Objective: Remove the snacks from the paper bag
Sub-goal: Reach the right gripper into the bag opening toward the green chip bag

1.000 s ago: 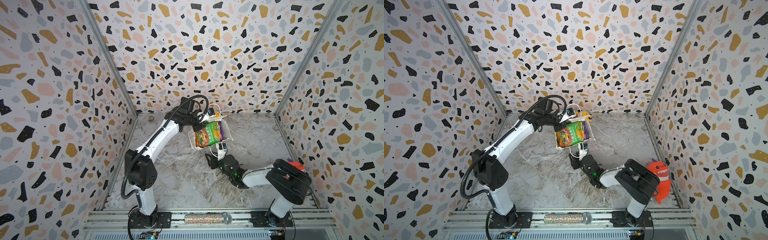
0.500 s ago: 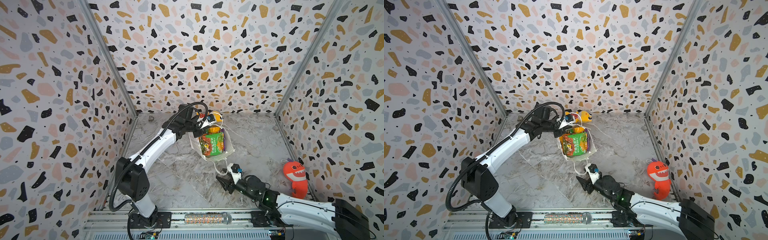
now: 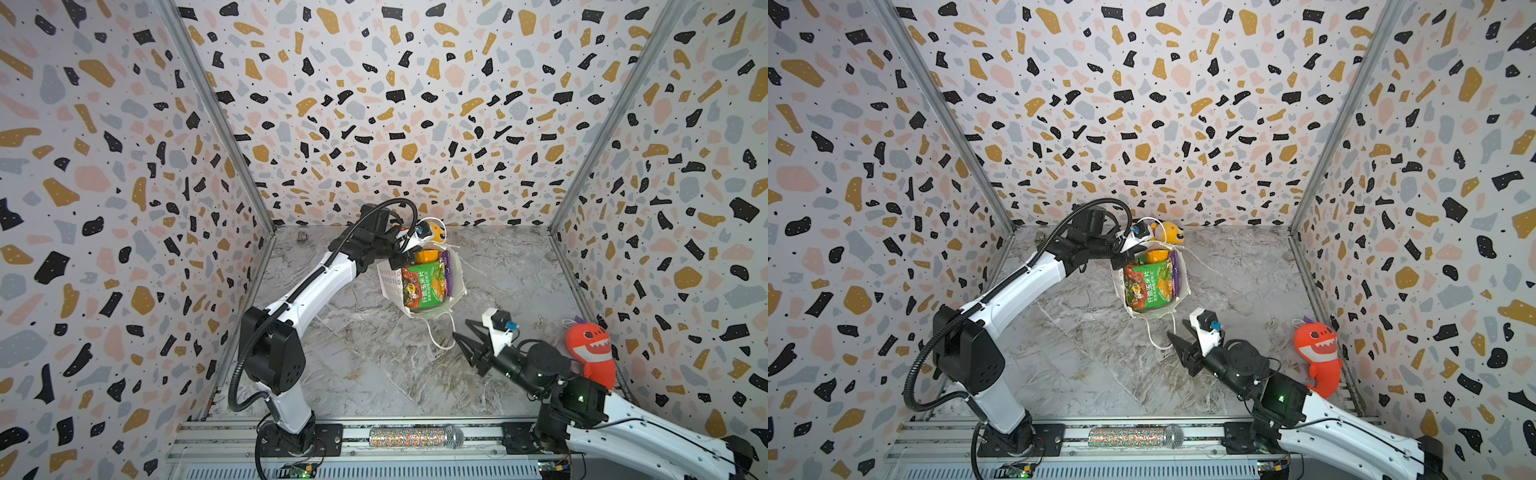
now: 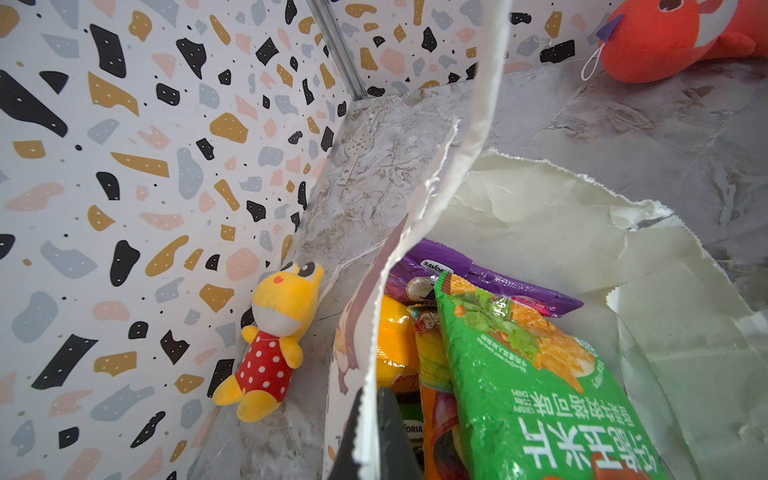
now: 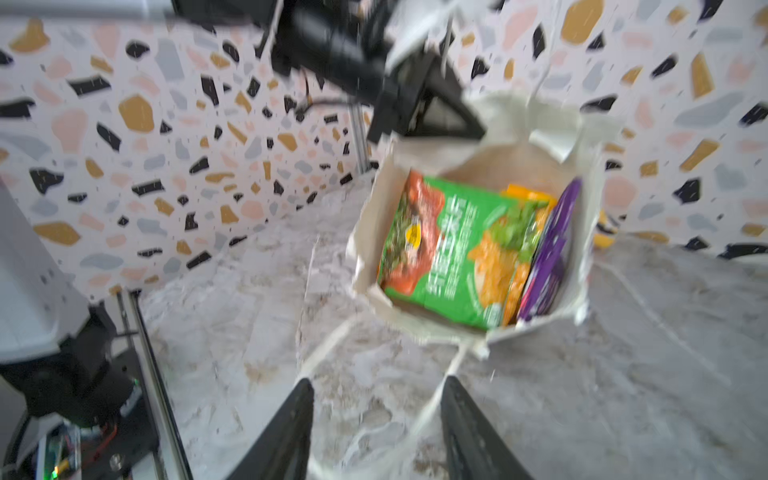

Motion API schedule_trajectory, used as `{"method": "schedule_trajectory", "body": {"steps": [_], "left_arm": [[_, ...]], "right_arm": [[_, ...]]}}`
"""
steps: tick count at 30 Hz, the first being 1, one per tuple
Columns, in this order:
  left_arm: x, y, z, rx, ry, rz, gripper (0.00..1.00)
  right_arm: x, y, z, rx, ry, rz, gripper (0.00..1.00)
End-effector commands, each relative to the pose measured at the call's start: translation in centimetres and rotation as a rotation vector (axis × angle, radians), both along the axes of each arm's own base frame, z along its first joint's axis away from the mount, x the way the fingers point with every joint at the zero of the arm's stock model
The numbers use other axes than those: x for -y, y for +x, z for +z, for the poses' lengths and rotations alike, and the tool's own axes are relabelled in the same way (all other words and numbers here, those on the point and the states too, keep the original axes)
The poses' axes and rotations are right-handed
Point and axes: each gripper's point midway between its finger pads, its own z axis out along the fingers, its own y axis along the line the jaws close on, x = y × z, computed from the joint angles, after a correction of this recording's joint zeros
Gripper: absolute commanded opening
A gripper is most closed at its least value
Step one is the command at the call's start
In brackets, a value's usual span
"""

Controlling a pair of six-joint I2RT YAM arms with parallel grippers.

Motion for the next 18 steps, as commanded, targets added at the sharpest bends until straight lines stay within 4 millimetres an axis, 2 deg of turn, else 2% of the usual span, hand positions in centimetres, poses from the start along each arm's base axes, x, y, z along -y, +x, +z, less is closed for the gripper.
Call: {"method": "schedule_trajectory", "body": {"steps": [1, 3, 4, 7, 12, 18], "left_arm": [[0.6, 0.1, 3.6, 0.077, -0.051, -0.025, 0.0], [0.6, 0.1, 3.7, 0.077, -0.049, -0.028, 0.0], [0.6, 0.2, 3.6, 0.08, -0.048, -0.031, 0.0], [0.6, 0.3, 3.6, 0.083, -0.047, -0.035, 0.0], [0.4, 0.3, 3.2, 0.07, -0.049, -0.037, 0.0], [0.4, 0.1, 3.1, 0.067, -0.054, -0.053, 0.0]], "right_arm": [[0.0, 3.7, 4.6, -0.023, -0.054, -0.101, 0.52], [-2.0, 6.3, 5.1, -0.114, -0.072, -0.071, 0.56], [-3.2, 7.8, 4.6, -0.167, -0.089, -0.06, 0.56], [-6.4, 10.2, 3.3, -0.242, -0.124, -0.025, 0.57], [-9.6, 11.7, -0.1, -0.356, -0.127, 0.013, 0.6], [-10.7, 12.5, -4.5, -0.421, -0.18, -0.019, 0.66]]}}
